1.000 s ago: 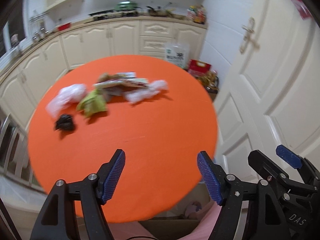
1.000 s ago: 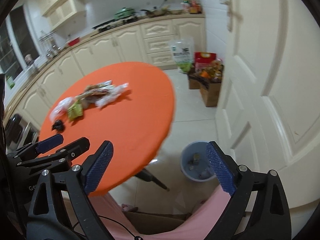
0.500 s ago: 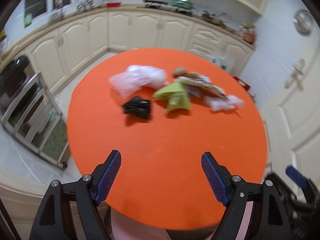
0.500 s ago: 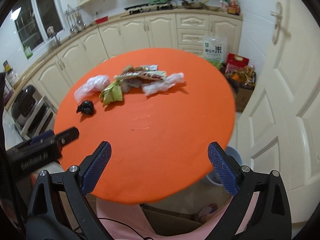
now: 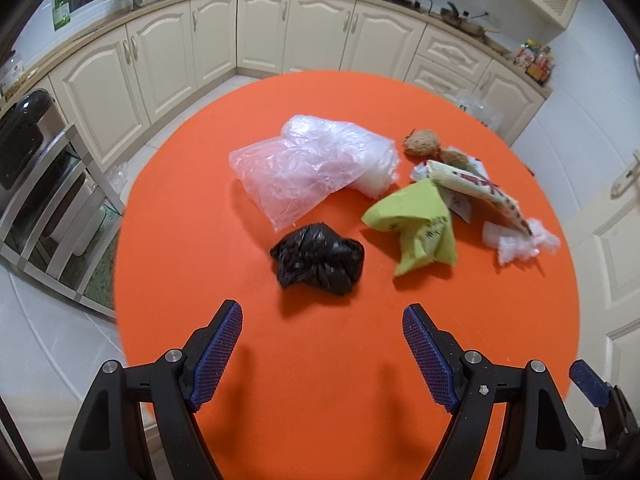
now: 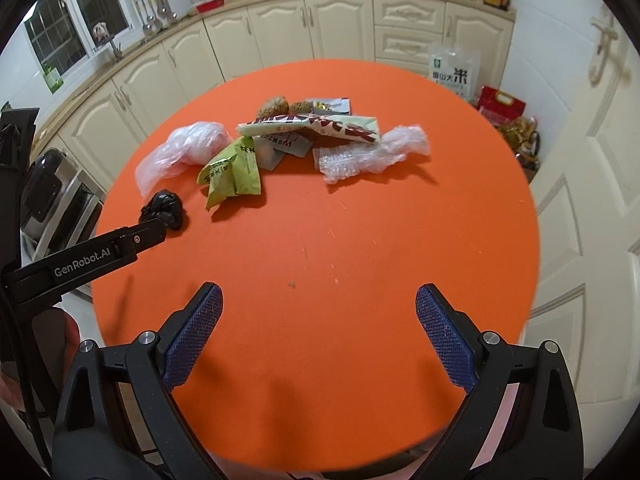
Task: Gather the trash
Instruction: 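Grasp the black plastic bag with the left gripper while the right grasps the green snack bag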
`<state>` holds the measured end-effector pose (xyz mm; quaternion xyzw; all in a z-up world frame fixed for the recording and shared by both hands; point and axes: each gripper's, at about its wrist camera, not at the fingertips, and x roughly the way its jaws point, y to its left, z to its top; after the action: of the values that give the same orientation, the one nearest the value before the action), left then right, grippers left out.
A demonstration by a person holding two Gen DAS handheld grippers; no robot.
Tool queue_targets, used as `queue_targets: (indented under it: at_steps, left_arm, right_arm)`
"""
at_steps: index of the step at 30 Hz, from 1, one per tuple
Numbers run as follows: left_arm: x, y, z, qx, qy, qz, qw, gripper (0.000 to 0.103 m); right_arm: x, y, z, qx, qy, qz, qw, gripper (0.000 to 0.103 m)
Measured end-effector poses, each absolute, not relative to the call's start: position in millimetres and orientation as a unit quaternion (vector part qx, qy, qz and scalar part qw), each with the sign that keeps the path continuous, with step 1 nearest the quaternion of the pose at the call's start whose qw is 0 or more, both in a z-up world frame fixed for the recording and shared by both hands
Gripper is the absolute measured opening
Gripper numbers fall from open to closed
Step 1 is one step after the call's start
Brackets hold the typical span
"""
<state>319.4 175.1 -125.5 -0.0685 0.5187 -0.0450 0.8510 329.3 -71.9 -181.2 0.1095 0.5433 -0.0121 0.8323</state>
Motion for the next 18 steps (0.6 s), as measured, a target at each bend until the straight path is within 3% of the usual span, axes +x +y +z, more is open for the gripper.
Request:
queue_targets:
  at_steps: [6, 9, 10, 18]
  left_arm:
    - [357.4, 179.5, -149.1, -0.105, 0.534, -0.048, 0.837, 0.077]
    - [367.5, 177.9, -151.6, -0.084, 0.528, -0.035, 0.845, 0.064]
    - [368.9, 178.5, -151.0, -0.078, 0.525, -0.030, 0.847, 0.050]
    - [361.1, 200.0, -150.0, -0.087, 0.525, -0.041, 0.846, 0.043]
  right_arm:
    - [356.7, -72.9, -203.2, 0.104, 0.561, -0.006, 0.821, 0.097]
    - [367.7, -74.0, -211.7, 0.104, 0.567, -0.003, 0.817, 0.097]
    - [371.6, -74.4, -214.1, 0.104, 0.568, -0.002, 0.816, 0.097]
    - [397.9, -67.5, -212.7, 0.109, 0.559, 0.013, 0.822, 0.097]
